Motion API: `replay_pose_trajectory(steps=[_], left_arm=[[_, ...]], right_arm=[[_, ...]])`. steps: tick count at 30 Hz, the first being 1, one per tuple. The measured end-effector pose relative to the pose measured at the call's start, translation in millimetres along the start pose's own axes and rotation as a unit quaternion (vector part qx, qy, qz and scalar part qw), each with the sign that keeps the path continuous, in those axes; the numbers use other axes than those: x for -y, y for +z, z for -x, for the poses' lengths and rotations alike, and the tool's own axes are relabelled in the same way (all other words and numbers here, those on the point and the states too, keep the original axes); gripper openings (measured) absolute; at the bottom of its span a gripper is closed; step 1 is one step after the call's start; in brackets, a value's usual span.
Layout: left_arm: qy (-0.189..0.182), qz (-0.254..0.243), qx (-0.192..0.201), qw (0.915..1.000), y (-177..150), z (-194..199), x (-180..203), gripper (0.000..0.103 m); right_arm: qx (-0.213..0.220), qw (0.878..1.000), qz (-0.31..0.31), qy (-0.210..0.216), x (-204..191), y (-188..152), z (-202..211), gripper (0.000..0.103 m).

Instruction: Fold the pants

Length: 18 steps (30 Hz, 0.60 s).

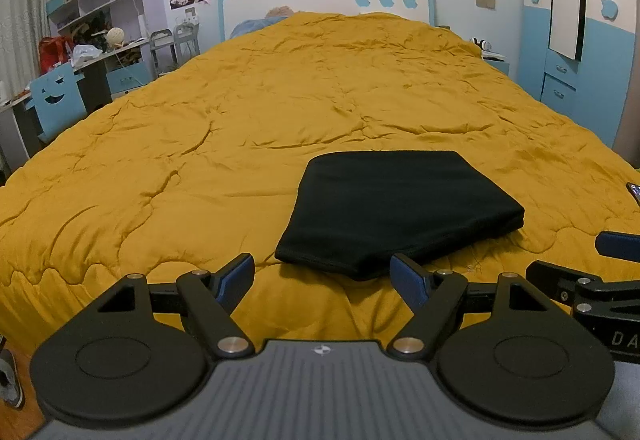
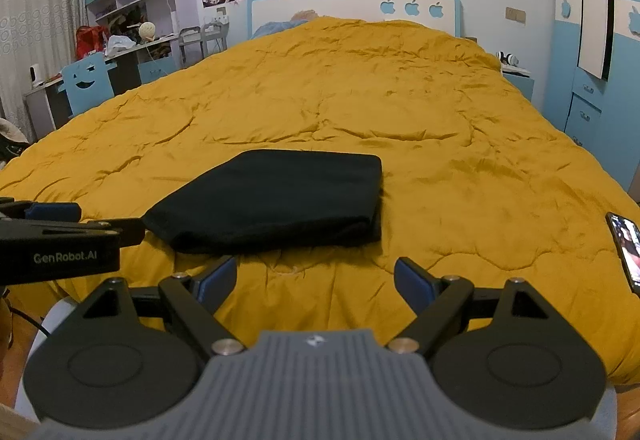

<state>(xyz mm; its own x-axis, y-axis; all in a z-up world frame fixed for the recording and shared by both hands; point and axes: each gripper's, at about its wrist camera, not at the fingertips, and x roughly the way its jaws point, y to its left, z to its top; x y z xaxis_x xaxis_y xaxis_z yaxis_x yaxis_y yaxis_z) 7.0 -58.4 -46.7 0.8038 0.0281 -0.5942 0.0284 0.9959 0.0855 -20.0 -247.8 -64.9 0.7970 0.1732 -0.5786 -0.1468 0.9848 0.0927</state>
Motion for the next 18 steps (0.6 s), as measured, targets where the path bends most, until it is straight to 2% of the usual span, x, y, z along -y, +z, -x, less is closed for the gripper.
replay_pose_trajectory(steps=[18], left_arm=[[0.0, 0.002, -0.001, 1.0, 0.2, -1.3, -0.5, 0.09]], right_arm=[[0.0, 1.0, -0.006, -0.002, 2.5, -0.1, -1.9, 0.082]])
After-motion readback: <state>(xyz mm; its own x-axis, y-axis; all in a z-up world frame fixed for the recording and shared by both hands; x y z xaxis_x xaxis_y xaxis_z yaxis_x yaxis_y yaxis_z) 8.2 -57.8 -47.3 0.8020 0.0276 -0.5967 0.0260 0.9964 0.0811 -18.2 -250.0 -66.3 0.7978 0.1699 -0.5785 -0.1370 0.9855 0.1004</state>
